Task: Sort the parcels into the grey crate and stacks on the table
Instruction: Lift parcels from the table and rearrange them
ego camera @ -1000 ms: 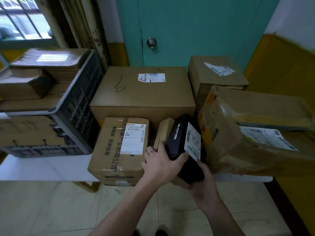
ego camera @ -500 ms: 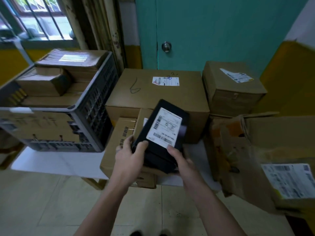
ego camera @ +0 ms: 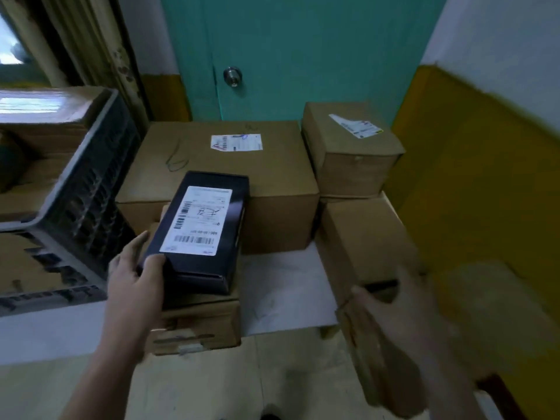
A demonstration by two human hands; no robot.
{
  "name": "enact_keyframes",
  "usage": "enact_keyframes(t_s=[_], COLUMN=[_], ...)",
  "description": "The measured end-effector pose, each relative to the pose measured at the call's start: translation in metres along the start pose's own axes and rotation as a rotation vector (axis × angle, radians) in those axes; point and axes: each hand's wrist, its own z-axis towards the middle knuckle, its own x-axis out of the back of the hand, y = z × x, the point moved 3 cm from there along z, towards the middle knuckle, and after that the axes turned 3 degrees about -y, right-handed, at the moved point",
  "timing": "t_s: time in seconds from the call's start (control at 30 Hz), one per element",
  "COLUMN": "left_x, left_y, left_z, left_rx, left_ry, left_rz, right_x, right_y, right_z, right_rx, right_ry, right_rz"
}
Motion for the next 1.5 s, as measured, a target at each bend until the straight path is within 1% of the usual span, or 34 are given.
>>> enact_keyframes(t_s=[0.07, 0.13, 0.2, 0.3, 0.33, 0.4, 0.43, 0.5, 0.57, 0.63, 0.7, 0.8, 0.9, 0.93, 1.03, 1.1, 1.17, 1.3, 1.4, 1.5], left_x=[0.002, 0.002, 0.005, 0.005, 0.008, 0.014, 0.015, 0.012, 0.006, 0.002, 0.000, -0.001, -0.004, -0.006, -0.010, -0.017, -0.020, -0.019, -0.010, 0.000], left_y=[-0.004, -0.006, -0.010, -0.014, -0.021, -0.038, -0.032, 0.002, 0.023, 0.028, 0.029, 0.027, 0.033, 0.033, 0.037, 0.040, 0.041, 0.038, 0.037, 0.030], left_z=[0.005, 0.011, 0.014, 0.016, 0.022, 0.031, 0.028, 0.013, 0.000, -0.004, -0.006, -0.003, -0.006, -0.006, -0.008, -0.011, -0.012, -0.005, 0.001, 0.011], left_rx=[0.012, 0.039, 0.059, 0.064, 0.035, -0.076, -0.116, -0.195, -0.239, -0.282, -0.355, -0.412, -0.520, -0.525, -0.466, -0.388, -0.287, -0.143, -0.100, -0.019], left_ry=[0.000, -0.007, 0.008, -0.010, 0.008, 0.025, 0.054, 0.094, 0.061, 0.064, 0.062, 0.050, 0.020, 0.004, 0.006, -0.040, -0.076, -0.148, -0.107, -0.094], left_rz=[0.043, 0.041, 0.010, 0.007, 0.046, 0.154, 0.206, 0.275, 0.325, 0.366, 0.418, 0.439, 0.528, 0.559, 0.630, 0.710, 0.725, 0.604, 0.483, 0.358], right_x=[-0.004, -0.004, -0.004, -0.003, -0.005, -0.011, -0.013, -0.018, -0.020, -0.018, -0.020, -0.023, -0.024, -0.023, -0.023, -0.023, -0.026, -0.032, -0.034, -0.036], right_y=[-0.008, -0.018, -0.019, -0.014, -0.015, -0.015, -0.015, -0.014, -0.012, -0.011, -0.012, -0.014, -0.015, -0.017, -0.021, -0.022, -0.024, -0.026, -0.026, -0.027], right_z=[0.007, 0.019, 0.026, 0.031, 0.031, 0.034, 0.037, 0.044, 0.048, 0.050, 0.050, 0.052, 0.053, 0.052, 0.049, 0.047, 0.045, 0.043, 0.043, 0.044], right_rx=[0.068, 0.136, 0.188, 0.207, 0.214, 0.224, 0.237, 0.263, 0.268, 0.266, 0.284, 0.279, 0.273, 0.274, 0.262, 0.247, 0.250, 0.260, 0.258, 0.255], right_ry=[-0.015, -0.006, -0.025, -0.094, -0.120, -0.144, -0.149, -0.167, -0.170, -0.145, -0.121, -0.119, -0.124, -0.126, -0.122, -0.108, -0.093, -0.078, -0.082, -0.083], right_rz=[-0.181, -0.252, -0.266, -0.259, -0.277, -0.283, -0.286, -0.298, -0.295, -0.297, -0.315, -0.335, -0.347, -0.351, -0.382, -0.420, -0.445, -0.442, -0.468, -0.465])
